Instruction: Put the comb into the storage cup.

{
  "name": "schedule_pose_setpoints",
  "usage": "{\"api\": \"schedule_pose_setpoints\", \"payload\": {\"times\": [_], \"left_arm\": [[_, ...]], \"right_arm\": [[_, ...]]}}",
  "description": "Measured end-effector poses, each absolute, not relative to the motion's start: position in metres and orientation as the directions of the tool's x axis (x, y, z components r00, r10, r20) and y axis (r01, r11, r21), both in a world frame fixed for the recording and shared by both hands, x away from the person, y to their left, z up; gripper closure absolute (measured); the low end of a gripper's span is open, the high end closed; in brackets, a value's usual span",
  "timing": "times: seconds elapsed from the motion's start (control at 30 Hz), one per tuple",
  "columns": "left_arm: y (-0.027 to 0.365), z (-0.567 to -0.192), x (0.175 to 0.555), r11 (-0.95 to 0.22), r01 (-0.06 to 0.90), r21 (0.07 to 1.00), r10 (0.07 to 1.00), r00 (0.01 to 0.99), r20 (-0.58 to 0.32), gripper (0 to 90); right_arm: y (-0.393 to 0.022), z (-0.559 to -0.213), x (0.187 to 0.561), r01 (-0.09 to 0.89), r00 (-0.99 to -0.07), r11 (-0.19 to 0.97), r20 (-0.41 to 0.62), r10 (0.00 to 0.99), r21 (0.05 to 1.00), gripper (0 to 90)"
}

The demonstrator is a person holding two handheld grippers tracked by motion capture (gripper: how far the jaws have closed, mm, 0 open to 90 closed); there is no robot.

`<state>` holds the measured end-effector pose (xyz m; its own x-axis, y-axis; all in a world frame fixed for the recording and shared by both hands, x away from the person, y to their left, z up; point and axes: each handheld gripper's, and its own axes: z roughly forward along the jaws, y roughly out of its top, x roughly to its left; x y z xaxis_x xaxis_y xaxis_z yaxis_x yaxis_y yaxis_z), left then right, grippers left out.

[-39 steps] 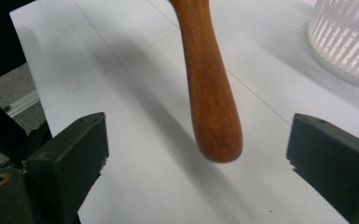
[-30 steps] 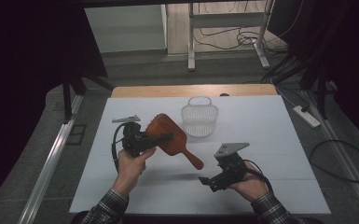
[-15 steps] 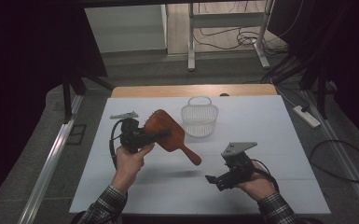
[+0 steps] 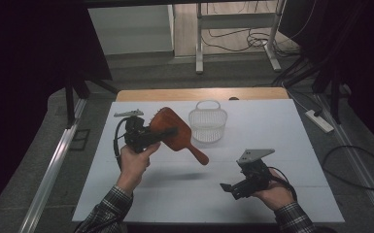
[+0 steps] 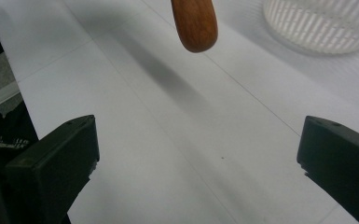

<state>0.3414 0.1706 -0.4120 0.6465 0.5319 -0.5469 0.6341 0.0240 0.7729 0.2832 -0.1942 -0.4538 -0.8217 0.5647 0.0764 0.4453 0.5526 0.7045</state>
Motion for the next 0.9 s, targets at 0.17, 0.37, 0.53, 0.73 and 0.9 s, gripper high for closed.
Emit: {"api": "schedule_pose_setpoints", "payload": {"times": [0.17, 0.37, 0.53, 0.73, 0.9], "left_arm": [[0.171, -0.411, 0.347, 0.032, 0.636, 0.771, 0.536, 0.64, -0.551, 53.4], [0.173, -0.407, 0.354, 0.04, 0.636, 0.771, 0.548, 0.631, -0.549, 53.4], [0.174, -0.405, 0.358, 0.049, 0.634, 0.771, 0.55, 0.627, -0.551, 53.4], [0.176, -0.401, 0.364, 0.059, 0.635, 0.77, 0.55, 0.623, -0.556, 53.4], [0.178, -0.397, 0.37, 0.075, 0.642, 0.763, 0.544, 0.615, -0.571, 53.4]], "right_arm": [[-0.204, -0.453, 0.283, 0.453, -0.812, 0.544, 0.075, 0.579, 0.707, 0.0], [-0.213, -0.456, 0.282, 0.464, -0.803, 0.552, 0.066, 0.593, 0.693, 0.0], [-0.218, -0.456, 0.281, 0.469, -0.797, 0.546, 0.068, 0.6, 0.694, 0.0], [-0.228, -0.457, 0.28, 0.485, -0.781, 0.53, 0.072, 0.62, 0.695, 0.0], [-0.235, -0.457, 0.278, 0.504, -0.766, 0.522, 0.078, 0.638, 0.689, 0.0]]}}
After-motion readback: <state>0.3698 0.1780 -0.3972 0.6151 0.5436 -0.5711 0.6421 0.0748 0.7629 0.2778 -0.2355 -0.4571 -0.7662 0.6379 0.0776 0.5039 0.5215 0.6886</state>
